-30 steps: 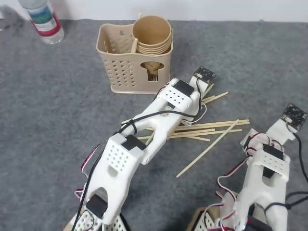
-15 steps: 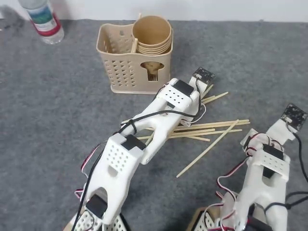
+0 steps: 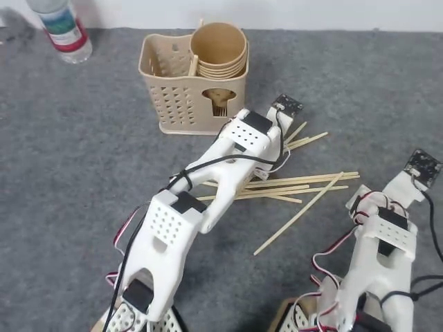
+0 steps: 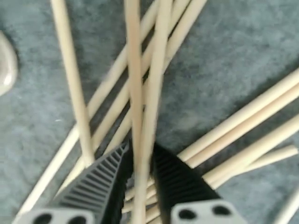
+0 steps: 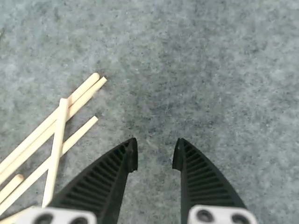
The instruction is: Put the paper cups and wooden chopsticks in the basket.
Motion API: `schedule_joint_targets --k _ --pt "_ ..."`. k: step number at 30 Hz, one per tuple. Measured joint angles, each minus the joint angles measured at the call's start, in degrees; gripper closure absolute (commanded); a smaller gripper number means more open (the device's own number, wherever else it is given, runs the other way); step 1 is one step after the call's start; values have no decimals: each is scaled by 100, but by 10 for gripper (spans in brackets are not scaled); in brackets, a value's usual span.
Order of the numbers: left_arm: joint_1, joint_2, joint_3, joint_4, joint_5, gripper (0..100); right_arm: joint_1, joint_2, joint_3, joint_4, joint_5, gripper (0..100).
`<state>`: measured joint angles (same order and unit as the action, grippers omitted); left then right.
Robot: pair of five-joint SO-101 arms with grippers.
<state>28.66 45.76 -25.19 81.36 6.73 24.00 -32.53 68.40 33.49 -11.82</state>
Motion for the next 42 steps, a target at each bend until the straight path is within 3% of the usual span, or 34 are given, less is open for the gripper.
schedule_joint_targets --k 21,26,42 --pt "-26 9 -158 35 9 874 -132 0 0 0 0 858" --pt "-26 9 -158 44 9 992 -132 0 0 0 0 858" --pt "114 -26 -185 237 26 975 -132 0 0 0 0 858"
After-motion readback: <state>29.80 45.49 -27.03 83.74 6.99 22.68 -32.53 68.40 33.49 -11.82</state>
